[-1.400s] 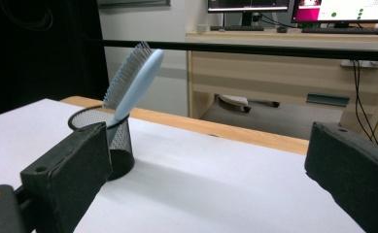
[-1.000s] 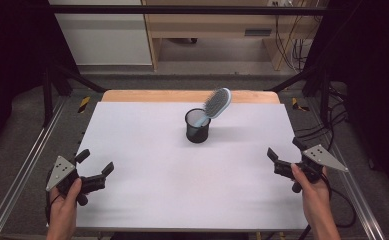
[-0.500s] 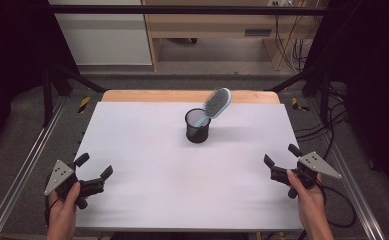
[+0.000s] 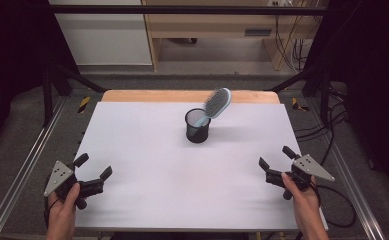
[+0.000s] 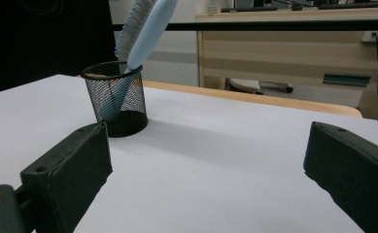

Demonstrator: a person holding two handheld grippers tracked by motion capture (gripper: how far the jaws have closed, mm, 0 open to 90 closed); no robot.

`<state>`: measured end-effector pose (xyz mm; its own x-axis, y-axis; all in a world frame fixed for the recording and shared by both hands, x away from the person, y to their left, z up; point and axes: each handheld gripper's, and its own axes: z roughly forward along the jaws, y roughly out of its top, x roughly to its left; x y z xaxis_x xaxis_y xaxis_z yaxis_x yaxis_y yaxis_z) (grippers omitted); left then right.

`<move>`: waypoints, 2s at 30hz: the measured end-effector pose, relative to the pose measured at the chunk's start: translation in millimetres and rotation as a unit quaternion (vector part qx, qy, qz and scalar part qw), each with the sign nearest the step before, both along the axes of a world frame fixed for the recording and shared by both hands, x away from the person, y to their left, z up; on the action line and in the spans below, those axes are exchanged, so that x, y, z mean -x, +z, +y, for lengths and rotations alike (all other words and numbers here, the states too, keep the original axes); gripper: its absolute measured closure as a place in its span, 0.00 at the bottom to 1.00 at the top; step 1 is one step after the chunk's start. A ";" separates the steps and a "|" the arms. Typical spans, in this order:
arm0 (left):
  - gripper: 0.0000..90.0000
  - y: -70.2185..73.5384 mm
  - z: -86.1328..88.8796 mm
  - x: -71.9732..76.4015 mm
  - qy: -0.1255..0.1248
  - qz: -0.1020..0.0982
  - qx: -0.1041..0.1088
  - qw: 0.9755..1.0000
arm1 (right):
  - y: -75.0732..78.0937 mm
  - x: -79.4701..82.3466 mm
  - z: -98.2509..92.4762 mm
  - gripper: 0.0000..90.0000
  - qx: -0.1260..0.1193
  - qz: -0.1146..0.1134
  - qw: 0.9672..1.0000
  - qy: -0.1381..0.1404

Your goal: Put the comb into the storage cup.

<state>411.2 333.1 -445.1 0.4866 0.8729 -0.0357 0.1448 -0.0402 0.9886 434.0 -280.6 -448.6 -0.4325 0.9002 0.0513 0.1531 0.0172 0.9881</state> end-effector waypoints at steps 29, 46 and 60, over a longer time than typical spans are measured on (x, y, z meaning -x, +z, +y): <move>0.01 0.6 0.8 0.3 -0.003 -0.003 0.010 1.000 | -17.3 -2.0 16.8 0.04 0.026 0.020 0.998 0.050; 0.01 0.4 -0.8 -0.3 -0.009 -0.009 0.007 1.000 | -18.6 -5.9 28.6 0.04 0.029 0.027 0.996 0.074; 0.01 0.1 0.4 0.2 -0.006 -0.013 0.006 1.000 | -17.8 -18.1 45.7 0.04 0.044 0.044 0.994 0.092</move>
